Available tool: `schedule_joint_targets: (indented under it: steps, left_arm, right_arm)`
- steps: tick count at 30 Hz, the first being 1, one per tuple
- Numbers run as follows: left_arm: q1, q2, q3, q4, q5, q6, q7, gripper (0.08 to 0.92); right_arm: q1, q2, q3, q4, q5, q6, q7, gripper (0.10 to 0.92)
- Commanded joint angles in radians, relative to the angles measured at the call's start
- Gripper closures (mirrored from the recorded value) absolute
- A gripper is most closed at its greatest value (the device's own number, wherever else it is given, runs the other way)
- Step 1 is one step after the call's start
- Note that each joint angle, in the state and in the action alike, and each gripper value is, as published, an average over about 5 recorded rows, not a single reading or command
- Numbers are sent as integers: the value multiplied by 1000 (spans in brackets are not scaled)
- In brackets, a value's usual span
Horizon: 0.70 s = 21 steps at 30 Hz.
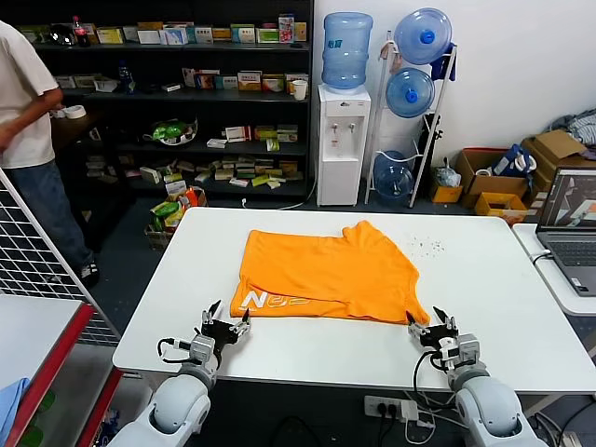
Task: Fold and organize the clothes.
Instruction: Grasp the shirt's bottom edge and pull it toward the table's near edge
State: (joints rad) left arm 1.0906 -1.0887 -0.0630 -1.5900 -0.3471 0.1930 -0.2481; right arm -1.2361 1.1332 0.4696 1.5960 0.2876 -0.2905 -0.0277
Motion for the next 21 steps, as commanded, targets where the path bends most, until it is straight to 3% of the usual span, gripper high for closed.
schedule_joint_targets:
  steps: [1,14,21]
  left_arm:
    - [4,-4,2,0,-26,8,2,346]
    - [39,21,-12,-44,-30,2,14,719]
    - [82,55,-25,-110,-64,5,15,895]
  right_arm:
    - [-11,2,3,-16,-11,-11,-2,493]
    - [-50,-35,7,40,-14,-23,-9,861]
    - [-119,-91,22,119,10,-43,9,897]
